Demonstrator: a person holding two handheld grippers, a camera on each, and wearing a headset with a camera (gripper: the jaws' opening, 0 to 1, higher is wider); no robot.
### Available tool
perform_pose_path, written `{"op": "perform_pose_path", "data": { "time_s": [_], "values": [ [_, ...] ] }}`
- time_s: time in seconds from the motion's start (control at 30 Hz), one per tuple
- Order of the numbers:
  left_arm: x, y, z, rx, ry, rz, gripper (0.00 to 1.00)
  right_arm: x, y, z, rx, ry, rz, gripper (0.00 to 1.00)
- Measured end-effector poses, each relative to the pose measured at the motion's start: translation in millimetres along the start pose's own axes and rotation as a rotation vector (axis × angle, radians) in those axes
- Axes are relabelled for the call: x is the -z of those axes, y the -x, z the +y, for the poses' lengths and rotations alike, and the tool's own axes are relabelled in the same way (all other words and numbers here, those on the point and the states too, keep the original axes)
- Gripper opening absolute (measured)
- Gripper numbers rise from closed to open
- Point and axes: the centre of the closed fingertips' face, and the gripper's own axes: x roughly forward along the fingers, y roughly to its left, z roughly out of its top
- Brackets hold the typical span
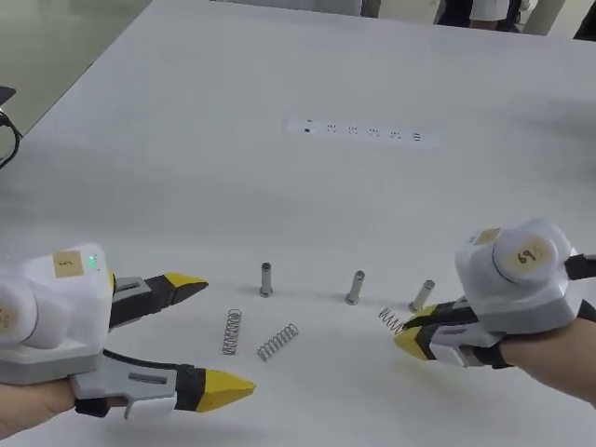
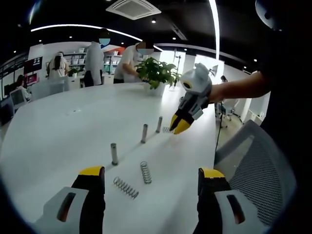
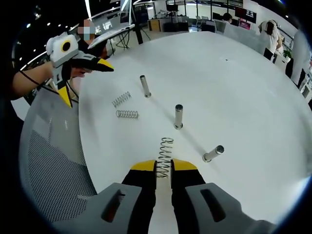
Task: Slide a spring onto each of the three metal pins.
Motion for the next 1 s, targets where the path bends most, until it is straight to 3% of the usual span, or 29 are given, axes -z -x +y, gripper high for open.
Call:
{"op": "perform_pose_path", "data": {
  "time_s": [0.6,1.0],
  "values": [
    [-14.5,-26.4,-24.3,0.092,-0.017,-0.036,0.67,-5.9,14.8,3.5,-0.018,0.110,-0.014,0.08],
    [-26.4,-42.7,-32.2,0.144,-0.035,-0.091,0.52,-18.9,18.6,15.0,-0.044,0.274,-0.017,0.08]
  ]
}}
